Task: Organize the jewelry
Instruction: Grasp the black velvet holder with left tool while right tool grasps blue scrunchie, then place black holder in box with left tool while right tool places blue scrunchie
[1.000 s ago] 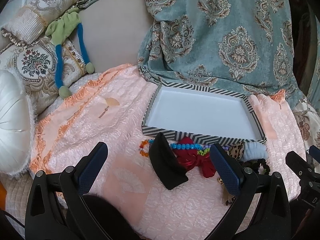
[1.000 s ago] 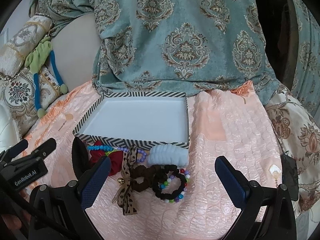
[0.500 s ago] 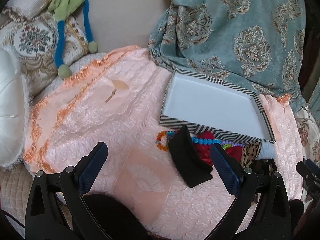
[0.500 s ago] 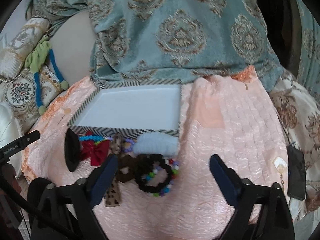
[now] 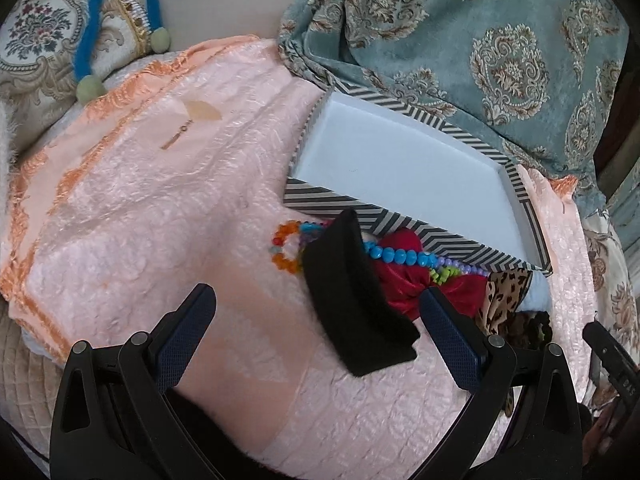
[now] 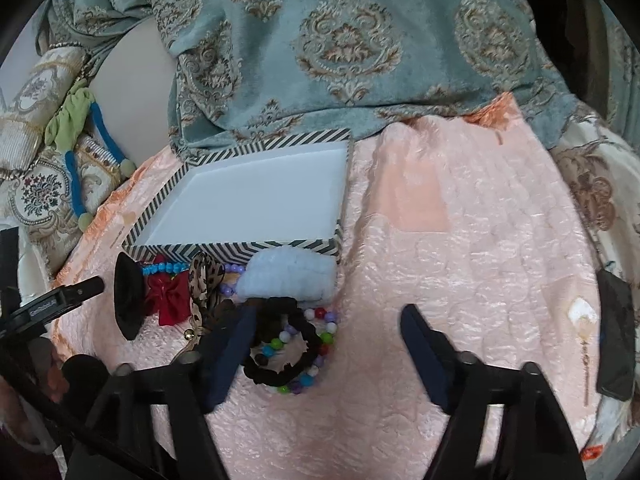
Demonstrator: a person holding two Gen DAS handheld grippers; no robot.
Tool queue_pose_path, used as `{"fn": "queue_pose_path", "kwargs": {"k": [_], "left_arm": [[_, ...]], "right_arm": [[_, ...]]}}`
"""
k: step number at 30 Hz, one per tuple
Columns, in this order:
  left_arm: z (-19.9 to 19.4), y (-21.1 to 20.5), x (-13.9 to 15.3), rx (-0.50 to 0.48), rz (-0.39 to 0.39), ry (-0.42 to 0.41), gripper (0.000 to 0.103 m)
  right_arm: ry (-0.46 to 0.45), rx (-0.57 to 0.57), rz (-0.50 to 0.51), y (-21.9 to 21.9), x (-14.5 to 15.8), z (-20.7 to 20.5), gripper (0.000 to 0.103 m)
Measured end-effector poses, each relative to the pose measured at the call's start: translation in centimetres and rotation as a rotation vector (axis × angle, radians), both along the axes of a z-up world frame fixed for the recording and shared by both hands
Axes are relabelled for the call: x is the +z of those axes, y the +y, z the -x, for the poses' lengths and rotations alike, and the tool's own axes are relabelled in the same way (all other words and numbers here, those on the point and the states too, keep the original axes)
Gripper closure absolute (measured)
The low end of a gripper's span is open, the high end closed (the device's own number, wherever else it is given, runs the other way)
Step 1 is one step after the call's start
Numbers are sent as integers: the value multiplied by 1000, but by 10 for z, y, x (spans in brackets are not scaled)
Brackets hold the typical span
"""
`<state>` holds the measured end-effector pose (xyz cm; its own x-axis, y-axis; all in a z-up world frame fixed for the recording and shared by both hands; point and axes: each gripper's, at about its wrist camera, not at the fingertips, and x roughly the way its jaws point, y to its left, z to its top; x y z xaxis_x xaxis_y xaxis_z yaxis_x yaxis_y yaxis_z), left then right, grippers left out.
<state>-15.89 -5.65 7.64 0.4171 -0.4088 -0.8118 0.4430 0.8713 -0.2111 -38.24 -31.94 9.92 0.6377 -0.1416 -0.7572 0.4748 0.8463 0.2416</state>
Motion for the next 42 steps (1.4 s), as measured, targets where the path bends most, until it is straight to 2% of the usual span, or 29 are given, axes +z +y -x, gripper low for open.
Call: {"fn": "queue_pose_path", "kwargs": {"k": [2,7,10,12,13,14,16,17,18,22,27,34,39,42], "left_arm": [[-3,-7,-6,-11,6,17,2],[-13,-17,-22,-25,9,62,19],[-19,-18,-30,-19,5,76,31],[-23,-18,-36,-25,16,101,49],[-24,-18,-39,-30,32,123,52],[-25,-16,-41,-31,50,144,60],[-26,-14,-40,-33,67,159,68],[-25,-12,-38,-39,73,163,75],[-25,-10,-36,-42,77,167,79],[-23,4,-25,-37,104,175,84],[-17,18,5,-35,141,114,84],[-23,6,40,-67,142,27,84],[-50,-25,55,-64,104,-38,84],[-68,-46,50,-54,51,-56,84]], "right_arm": [[-1,18,-17,-3,-4,-9,39],[14,31,-101,-20,-22,-35,39],[25,23,-203,-37,-42,-54,39],[20,26,-260,-42,-54,-61,39],[8,30,-276,-42,-56,-62,44],[-6,35,-279,-41,-58,-64,57],[-12,50,-259,-37,-57,-66,64],[-9,55,-242,-35,-55,-67,75],[-9,64,-222,-31,-51,-66,80],[-50,77,-187,-25,-30,-53,83],[-107,82,-161,-21,-4,-40,84],[-174,60,-143,-23,26,-41,84],[-200,25,-159,-32,28,-63,84],[-189,25,-195,-38,18,-83,84]]}}
